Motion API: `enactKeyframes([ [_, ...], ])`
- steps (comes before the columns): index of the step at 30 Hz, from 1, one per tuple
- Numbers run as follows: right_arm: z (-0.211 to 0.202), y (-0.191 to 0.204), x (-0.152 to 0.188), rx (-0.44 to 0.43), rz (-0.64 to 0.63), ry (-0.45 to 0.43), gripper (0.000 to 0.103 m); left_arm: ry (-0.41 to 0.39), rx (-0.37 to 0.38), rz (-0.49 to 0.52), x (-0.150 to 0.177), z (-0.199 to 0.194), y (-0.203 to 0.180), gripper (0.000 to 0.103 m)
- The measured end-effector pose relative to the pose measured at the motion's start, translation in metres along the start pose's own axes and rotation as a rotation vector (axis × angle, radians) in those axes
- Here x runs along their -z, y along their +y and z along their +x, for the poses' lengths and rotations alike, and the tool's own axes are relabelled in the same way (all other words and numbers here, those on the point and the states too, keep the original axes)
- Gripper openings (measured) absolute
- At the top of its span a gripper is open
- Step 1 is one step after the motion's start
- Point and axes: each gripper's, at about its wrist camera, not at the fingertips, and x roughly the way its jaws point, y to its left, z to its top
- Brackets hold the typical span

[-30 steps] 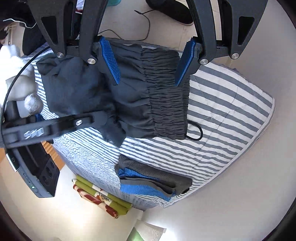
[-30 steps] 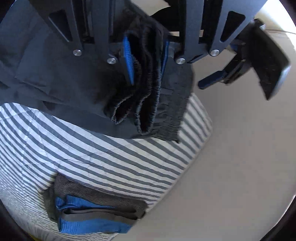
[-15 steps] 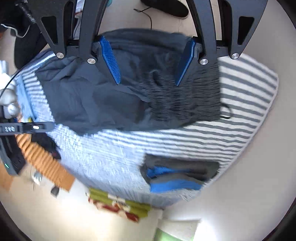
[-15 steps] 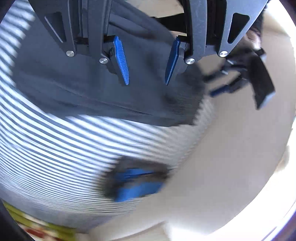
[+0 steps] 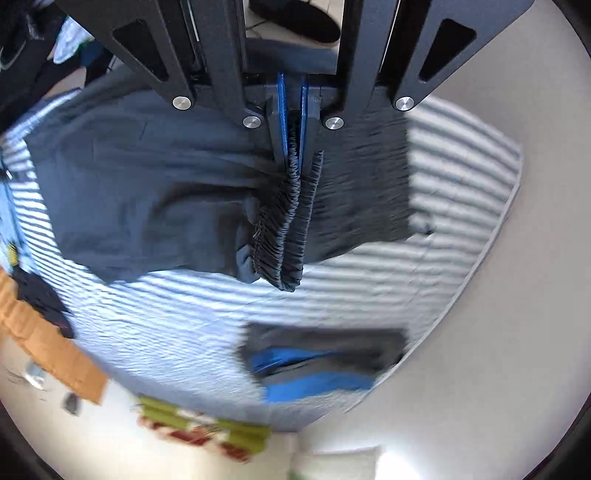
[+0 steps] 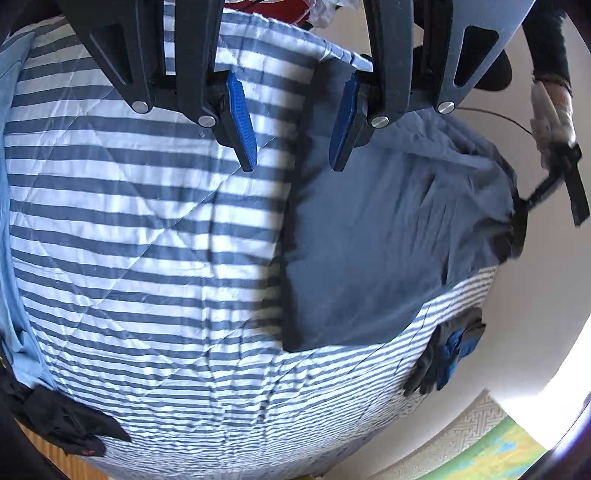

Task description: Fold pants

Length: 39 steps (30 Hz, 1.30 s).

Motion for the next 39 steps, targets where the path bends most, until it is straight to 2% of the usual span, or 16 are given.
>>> enactKeyframes([
  [1,0.001,0.007,0.004,0.005,-0.033,-0.004,0.037,0.047,0.017,-0.023,0.001,0.01,0.008,0.009],
  [3,0.004,0.017,0.01,0.005,-0.108,-0.01,0.037,0.081,-0.007,-0.008,0.003,0.017,0.011,0.011],
  [5,0.004,0.023,0.019,-0.006,-0.161,-0.018,0.037,0.074,-0.024,0.006,0.004,0.012,0.008,0.031],
  [6,0.001,0.024,0.023,-0.005,-0.184,-0.028,0.037,0.062,-0.043,0.0,0.003,0.006,0.008,0.057],
  [7,-0.001,0.023,0.027,-0.006,-0.198,-0.041,0.037,0.049,-0.047,-0.001,0.003,-0.001,0.009,0.067],
  [11,-0.005,0.015,0.032,-0.02,-0.249,-0.055,0.037,-0.003,-0.08,0.055,0.0,-0.03,-0.013,0.067],
  [14,-0.009,0.014,0.042,0.002,-0.328,-0.071,0.036,-0.008,-0.008,0.113,-0.008,-0.045,-0.046,0.067],
  [18,-0.006,0.01,0.048,-0.035,-0.356,-0.082,0.035,0.011,0.119,0.282,-0.034,-0.042,-0.139,0.067],
  [22,-0.005,0.008,0.052,-0.098,-0.365,-0.099,0.035,0.091,0.251,0.414,-0.055,-0.02,-0.238,0.067],
  [24,-0.006,0.007,0.055,-0.122,-0.376,-0.115,0.035,0.13,0.275,0.481,-0.064,-0.002,-0.293,0.067],
  [27,-0.007,0.004,0.058,-0.149,-0.388,-0.137,0.035,0.15,0.222,0.607,-0.071,0.024,-0.364,0.067],
  [30,-0.005,-0.001,0.062,-0.171,-0.421,-0.143,0.03,0.177,0.14,0.688,-0.079,0.056,-0.41,0.067],
  [34,-0.002,-0.002,0.064,-0.208,-0.477,-0.131,0.023,0.254,0.035,0.755,-0.075,0.097,-0.437,0.067],
  [39,0.005,-0.01,0.053,-0.276,-0.462,-0.129,0.022,0.305,0.038,0.745,-0.076,0.112,-0.442,0.055],
])
